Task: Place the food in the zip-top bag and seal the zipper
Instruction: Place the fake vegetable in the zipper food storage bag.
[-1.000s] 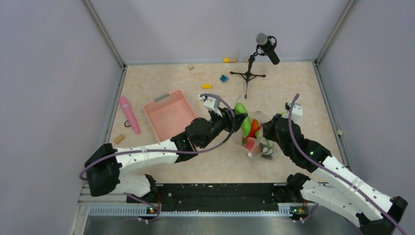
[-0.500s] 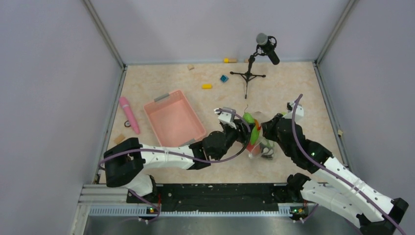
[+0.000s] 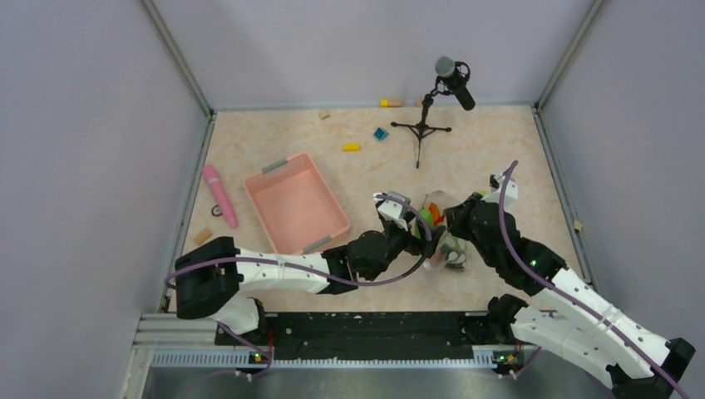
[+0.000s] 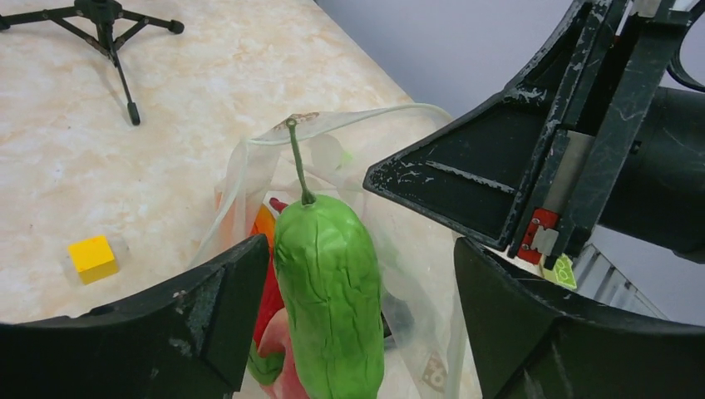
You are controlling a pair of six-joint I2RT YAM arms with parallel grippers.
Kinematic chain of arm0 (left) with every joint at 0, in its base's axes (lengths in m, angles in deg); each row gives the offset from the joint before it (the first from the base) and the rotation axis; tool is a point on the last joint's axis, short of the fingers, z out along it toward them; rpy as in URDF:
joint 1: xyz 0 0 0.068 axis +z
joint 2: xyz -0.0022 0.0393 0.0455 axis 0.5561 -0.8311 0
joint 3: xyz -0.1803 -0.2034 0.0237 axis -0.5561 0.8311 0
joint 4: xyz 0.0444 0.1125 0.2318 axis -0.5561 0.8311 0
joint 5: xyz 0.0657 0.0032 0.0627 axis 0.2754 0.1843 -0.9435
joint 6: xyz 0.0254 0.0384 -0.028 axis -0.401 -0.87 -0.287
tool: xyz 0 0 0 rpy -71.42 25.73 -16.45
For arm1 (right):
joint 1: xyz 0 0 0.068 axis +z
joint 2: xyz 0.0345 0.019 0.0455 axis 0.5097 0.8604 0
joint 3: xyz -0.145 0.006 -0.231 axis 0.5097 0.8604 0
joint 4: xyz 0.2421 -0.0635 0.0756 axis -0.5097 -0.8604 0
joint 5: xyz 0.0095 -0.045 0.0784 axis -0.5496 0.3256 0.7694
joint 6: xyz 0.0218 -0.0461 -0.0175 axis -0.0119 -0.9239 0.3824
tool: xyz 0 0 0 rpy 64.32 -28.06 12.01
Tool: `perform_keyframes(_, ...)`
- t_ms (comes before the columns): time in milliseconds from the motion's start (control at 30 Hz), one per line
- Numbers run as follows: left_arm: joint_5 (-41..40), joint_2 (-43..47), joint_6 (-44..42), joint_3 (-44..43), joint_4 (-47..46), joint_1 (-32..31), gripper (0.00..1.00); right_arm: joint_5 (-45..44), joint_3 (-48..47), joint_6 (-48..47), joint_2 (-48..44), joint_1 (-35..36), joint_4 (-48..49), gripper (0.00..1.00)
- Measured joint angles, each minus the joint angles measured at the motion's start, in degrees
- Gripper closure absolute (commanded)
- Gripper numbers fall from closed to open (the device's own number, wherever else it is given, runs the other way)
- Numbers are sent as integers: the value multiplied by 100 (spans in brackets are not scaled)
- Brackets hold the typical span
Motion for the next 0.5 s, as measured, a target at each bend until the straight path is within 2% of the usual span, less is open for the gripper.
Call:
perform_keyframes(300, 245, 691, -57, -63, 894, -42, 2, -15, 0, 44, -2, 0, 0, 99)
perform_keyframes(500, -57, 1416, 79, -68, 1967, -46, 1, -15, 0, 46, -17, 0, 0, 99)
